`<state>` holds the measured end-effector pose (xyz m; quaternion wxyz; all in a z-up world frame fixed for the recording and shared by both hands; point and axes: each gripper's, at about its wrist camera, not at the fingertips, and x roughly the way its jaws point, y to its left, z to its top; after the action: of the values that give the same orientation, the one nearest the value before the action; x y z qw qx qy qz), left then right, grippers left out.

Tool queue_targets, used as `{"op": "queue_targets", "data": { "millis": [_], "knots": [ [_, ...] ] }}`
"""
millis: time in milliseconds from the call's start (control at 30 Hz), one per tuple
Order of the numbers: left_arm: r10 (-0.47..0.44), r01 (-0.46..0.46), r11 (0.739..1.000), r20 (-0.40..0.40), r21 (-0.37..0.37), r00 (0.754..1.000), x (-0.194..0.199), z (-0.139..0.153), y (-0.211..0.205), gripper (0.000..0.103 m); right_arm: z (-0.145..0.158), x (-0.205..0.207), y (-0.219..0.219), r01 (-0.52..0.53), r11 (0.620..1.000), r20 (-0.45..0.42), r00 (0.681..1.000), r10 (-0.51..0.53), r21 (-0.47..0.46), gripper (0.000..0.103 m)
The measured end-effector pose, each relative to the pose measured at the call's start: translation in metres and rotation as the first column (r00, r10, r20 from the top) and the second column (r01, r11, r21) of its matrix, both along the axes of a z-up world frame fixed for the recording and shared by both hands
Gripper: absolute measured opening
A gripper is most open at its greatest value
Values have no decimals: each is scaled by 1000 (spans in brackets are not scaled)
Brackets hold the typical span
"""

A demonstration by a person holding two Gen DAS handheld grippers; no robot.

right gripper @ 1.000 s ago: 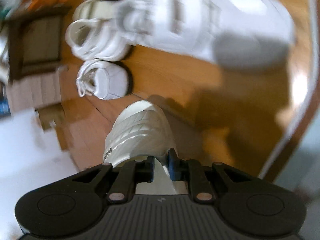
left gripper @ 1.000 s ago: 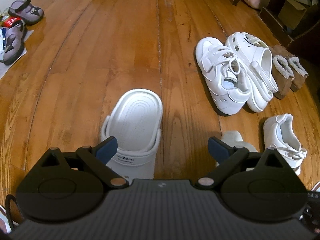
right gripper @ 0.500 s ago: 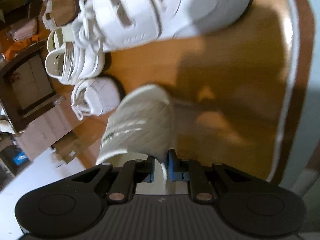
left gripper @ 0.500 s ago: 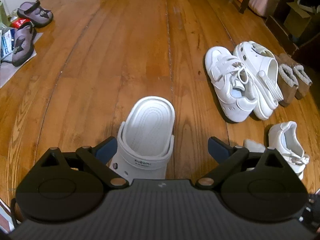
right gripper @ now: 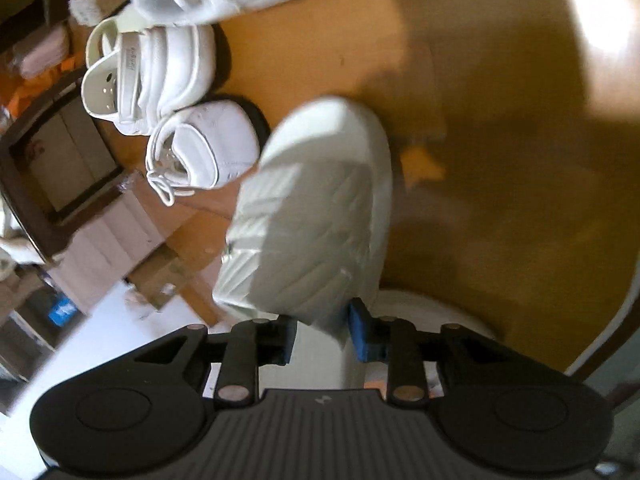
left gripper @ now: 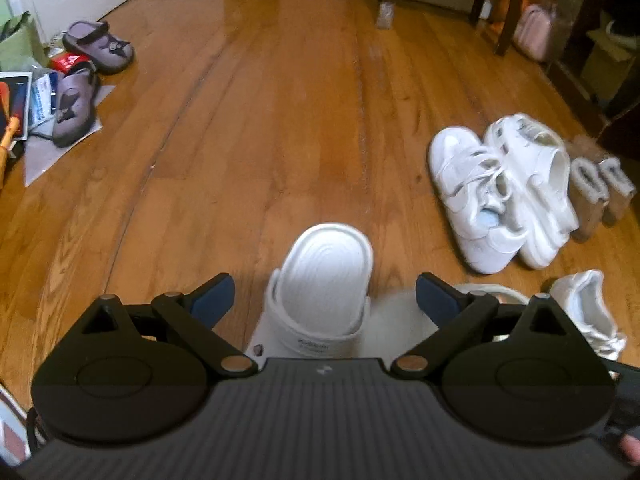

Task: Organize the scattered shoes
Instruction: 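Lift and turn the slide with the right tool, lower it beside the clog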

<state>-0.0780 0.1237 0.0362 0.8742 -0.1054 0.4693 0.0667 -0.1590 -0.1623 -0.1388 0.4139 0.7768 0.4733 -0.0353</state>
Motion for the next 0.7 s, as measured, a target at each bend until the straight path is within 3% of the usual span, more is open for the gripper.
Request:
{"op": "queue_targets", "data": {
  "millis": [33,67,133,200,233,333,367,400,467,500,567,667,700],
  "knots": [
    [-13,13,1000,-7,6,1000,1,-1,-3,101,1,3,3,-19,1000,-8,1000,19,-12,63],
    [-28,28,1000,-15,12,1000,2,-3,-6,101,5,8,6,-70,997,5,997,71,-28,75],
    [-63,63,998,-28,10,998,5,-7,-10,101,15,19,11,-196,978,86,976,202,-71,71],
    [-90,89,996,-47,-27,995,7,-14,-13,101,29,27,8,-292,946,194,929,315,-140,70],
    [-97,95,995,-53,-42,994,8,-17,-13,101,42,30,3,-326,912,238,892,384,-250,68],
    [-119,117,993,-69,-30,991,9,-24,-15,101,76,36,-4,-352,751,287,768,573,-559,68],
    [-126,125,992,-79,-15,989,10,-27,-18,101,92,38,-1,-324,620,265,694,669,-714,68],
    [-134,135,991,-88,-3,987,10,-29,-20,101,109,39,4,-264,448,212,610,763,-854,68],
    [-159,159,987,-99,1,982,11,-33,-25,101,121,43,17,-162,177,82,468,880,-971,68],
    [-170,171,985,-104,2,980,12,-34,-28,101,122,45,20,-136,117,47,435,899,-984,68],
    [-181,182,983,-100,0,978,11,-33,-31,101,120,52,26,-104,35,-7,380,925,-994,69],
    [-191,194,981,-96,15,977,9,-31,-37,101,107,69,34,-90,4,-18,245,969,-996,74],
    [-185,187,982,-99,15,978,9,-31,-36,101,103,75,35,-114,34,10,204,979,-993,75]
  ]
}}
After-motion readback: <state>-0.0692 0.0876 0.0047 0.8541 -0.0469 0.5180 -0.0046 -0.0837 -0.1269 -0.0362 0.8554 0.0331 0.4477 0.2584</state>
